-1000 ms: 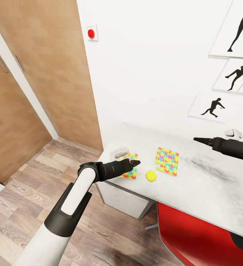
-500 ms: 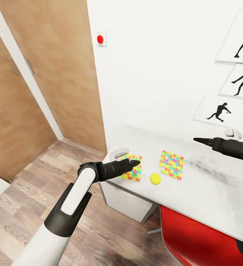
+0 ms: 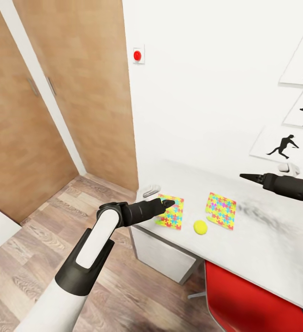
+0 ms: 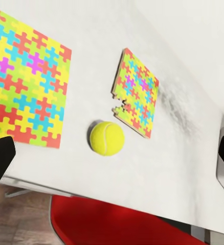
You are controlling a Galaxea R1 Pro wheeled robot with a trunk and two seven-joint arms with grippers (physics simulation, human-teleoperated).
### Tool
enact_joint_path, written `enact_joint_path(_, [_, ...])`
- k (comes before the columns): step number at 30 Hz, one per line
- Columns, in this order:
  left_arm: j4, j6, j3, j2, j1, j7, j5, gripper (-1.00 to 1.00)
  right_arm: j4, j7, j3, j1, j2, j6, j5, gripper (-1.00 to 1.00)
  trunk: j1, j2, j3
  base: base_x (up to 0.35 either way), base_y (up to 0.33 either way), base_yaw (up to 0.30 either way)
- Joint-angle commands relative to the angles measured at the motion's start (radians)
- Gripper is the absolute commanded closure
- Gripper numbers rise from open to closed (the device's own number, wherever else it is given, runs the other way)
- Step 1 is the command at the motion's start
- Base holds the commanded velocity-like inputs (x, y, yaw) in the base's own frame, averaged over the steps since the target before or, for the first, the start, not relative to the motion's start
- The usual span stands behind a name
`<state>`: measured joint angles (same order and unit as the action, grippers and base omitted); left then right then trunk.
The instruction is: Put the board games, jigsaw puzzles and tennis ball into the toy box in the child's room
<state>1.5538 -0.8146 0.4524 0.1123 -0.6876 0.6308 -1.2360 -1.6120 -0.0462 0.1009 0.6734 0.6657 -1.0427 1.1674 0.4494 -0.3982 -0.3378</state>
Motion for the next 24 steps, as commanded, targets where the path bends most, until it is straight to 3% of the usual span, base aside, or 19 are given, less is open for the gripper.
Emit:
enact_joint_path(1, [0.001, -0.001, 0.0, 0.0, -0.001, 0.01, -0.01, -1.0, 0.0, -0.001, 0.001, -0.001, -0.003, -0.005, -0.004, -1.0, 0.001, -0.002, 0.0, 0.0, 0.0, 0.12])
enact_joint_path(7, [0.0, -0.001, 0.0, 0.0, -0.001, 0.01, -0.01, -1.0, 0.0, 0.006, 0.002, -0.007, -0.023, -0.005, -0.006, -1.0, 0.001, -0.002, 0.009, 0.0, 0.0, 0.126])
enact_joint_path(12, [0.0, -0.001, 0.0, -0.001, -0.001, 0.01, -0.01, -1.0, 0.0, 0.011, 0.004, -0.047, -0.048, 0.002, -0.013, -1.0, 0.001, -0.002, 0.016, 0.0, 0.0, 0.143])
enact_joint_path(16, [0.0, -0.001, 0.0, -0.001, -0.001, 0.01, -0.01, -1.0, 0.0, 0.012, 0.003, -0.07, -0.053, 0.021, -0.022, -1.0, 0.001, -0.002, 0.022, 0.0, 0.0, 0.142])
enact_joint_path(24, [-0.006, 0.001, 0.0, -0.003, 0.006, 0.01, -0.009, -1.0, 0.0, 0.014, 0.008, -0.162, -0.056, 0.1, -0.099, -1.0, 0.001, -0.002, 0.035, 0.0, 0.0, 0.12])
